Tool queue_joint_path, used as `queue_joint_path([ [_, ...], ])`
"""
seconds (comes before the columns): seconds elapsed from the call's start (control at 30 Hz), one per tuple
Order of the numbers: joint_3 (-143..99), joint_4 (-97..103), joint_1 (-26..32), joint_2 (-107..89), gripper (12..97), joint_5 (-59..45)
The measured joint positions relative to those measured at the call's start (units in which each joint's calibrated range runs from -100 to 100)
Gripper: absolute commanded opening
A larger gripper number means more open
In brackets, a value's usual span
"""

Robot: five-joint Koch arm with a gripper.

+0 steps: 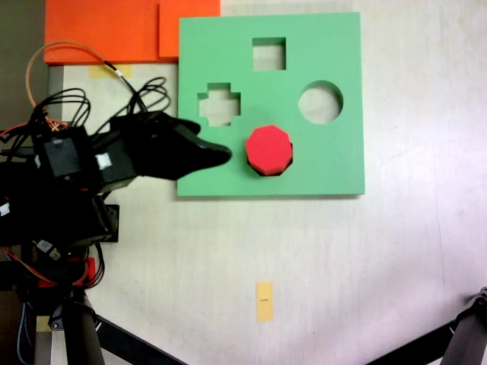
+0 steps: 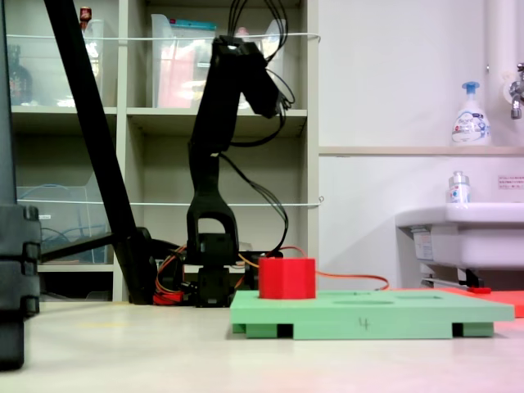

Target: Put the octagonal pillar block into the corresponding hole

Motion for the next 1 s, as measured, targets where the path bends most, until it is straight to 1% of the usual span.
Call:
queue_joint_path([
  [0.1, -7.5, 0.0, -0.2, -5.1, 65.2, -1.8],
  [0.17, -20.7, 2.5, -0.1, -12.4, 65.0, -2.9],
  [0.2, -30.0, 6.1, -0.4, -18.2, 63.4, -3.5],
  [0.23, -43.0, 13.4, -0.7, -24.9, 56.8, -4.2],
  [0.27, -56.9, 22.4, -0.8, -30.0, 54.0, -4.7],
  [0.33, -73.8, 39.3, -1.2, -31.7, 54.2, -5.3],
  [0.43, -75.2, 47.9, -2.0, -32.8, 54.2, -5.4],
  [0.57, -102.3, 60.0, -4.4, -32.7, 53.9, -5.6],
  [0.6, -108.3, 66.9, -5.0, -32.8, 53.2, -6.1],
  [0.63, -114.9, 76.5, -5.6, -32.8, 49.9, -7.4],
  [0.67, -122.0, 88.7, -6.1, -32.8, 48.9, -9.6],
  [0.73, -135.9, 110.7, -8.1, -32.7, 48.9, -15.3],
  [0.77, -139.4, 115.8, -8.6, -32.8, 49.1, -17.7],
  [0.83, -139.6, 118.5, -9.1, -32.7, 49.1, -20.4],
  [0.93, -139.6, 118.0, -9.8, -32.7, 49.9, -21.0],
  [1.0, -139.6, 112.1, -10.2, -32.7, 49.9, -21.0],
])
